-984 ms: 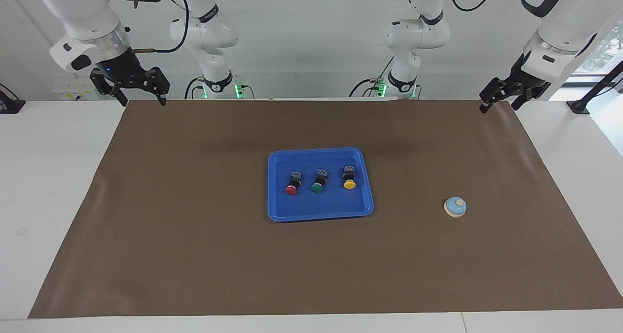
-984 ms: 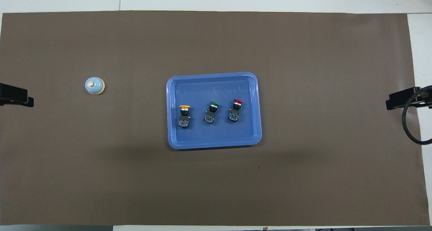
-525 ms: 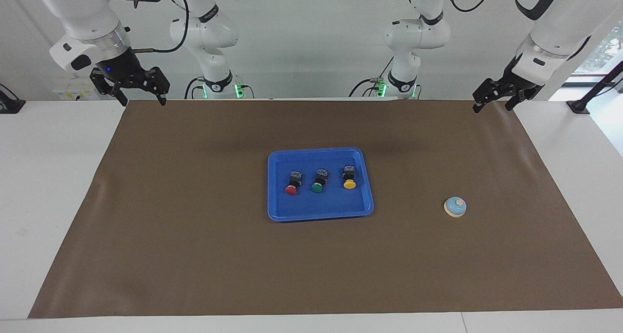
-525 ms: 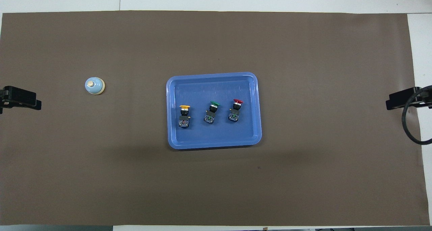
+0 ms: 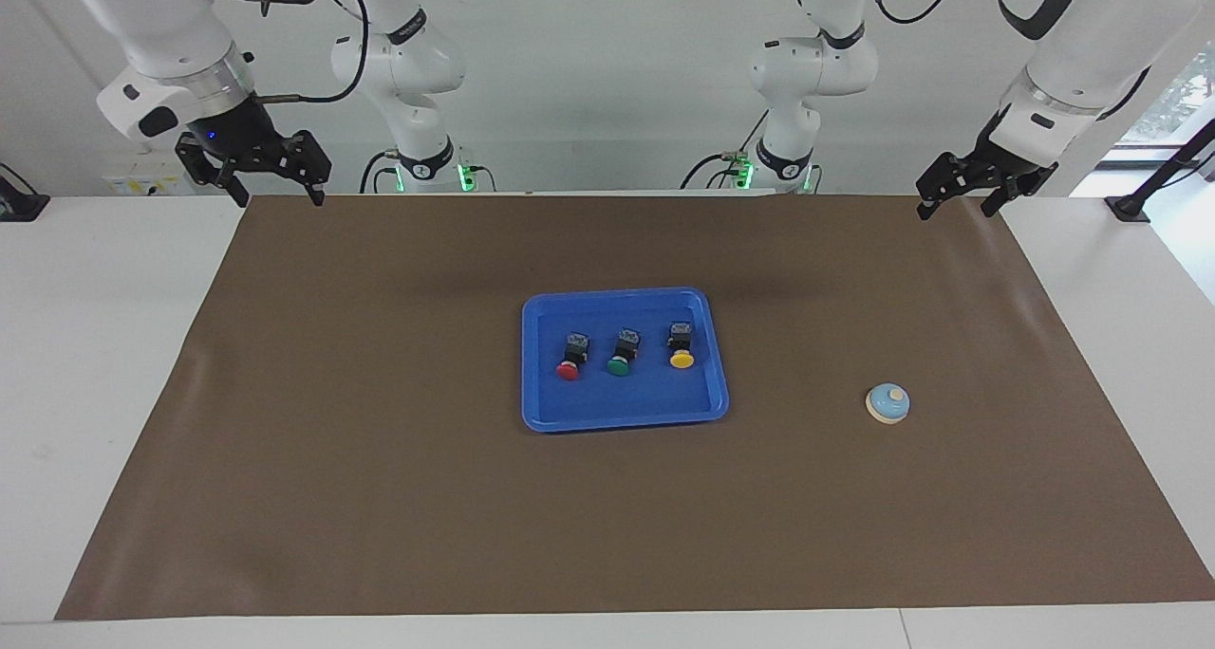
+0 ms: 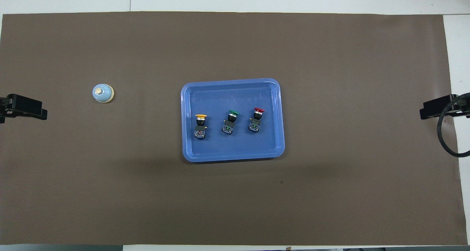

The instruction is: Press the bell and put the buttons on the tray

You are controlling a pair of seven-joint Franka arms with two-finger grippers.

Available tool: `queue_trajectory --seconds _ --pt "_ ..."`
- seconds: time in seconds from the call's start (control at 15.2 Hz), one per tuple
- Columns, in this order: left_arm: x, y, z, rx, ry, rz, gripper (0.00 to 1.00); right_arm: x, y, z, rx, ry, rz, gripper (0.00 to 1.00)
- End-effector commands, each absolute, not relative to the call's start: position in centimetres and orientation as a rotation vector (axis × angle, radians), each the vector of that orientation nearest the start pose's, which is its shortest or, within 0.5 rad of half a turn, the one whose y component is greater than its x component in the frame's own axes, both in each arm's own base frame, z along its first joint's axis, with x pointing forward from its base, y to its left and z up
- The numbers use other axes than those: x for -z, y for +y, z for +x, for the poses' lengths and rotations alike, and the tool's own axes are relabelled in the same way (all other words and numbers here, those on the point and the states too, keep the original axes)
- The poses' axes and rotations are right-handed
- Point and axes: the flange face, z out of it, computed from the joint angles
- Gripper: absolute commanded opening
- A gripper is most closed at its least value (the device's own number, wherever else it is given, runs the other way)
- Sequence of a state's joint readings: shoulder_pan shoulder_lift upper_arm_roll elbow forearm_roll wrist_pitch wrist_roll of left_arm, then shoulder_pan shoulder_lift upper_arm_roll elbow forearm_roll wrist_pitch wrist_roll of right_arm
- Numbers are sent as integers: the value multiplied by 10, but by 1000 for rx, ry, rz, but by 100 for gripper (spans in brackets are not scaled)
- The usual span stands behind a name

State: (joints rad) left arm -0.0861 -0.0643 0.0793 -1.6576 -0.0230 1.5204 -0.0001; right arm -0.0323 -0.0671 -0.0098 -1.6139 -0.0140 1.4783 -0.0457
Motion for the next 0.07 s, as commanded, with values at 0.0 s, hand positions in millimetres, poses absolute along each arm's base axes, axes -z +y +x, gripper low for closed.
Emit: queue_trajectory --seconds 0.0 --pt "-615 -3 527 -105 32 -3158 100 -636 -24 518 -119 21 -3128 100"
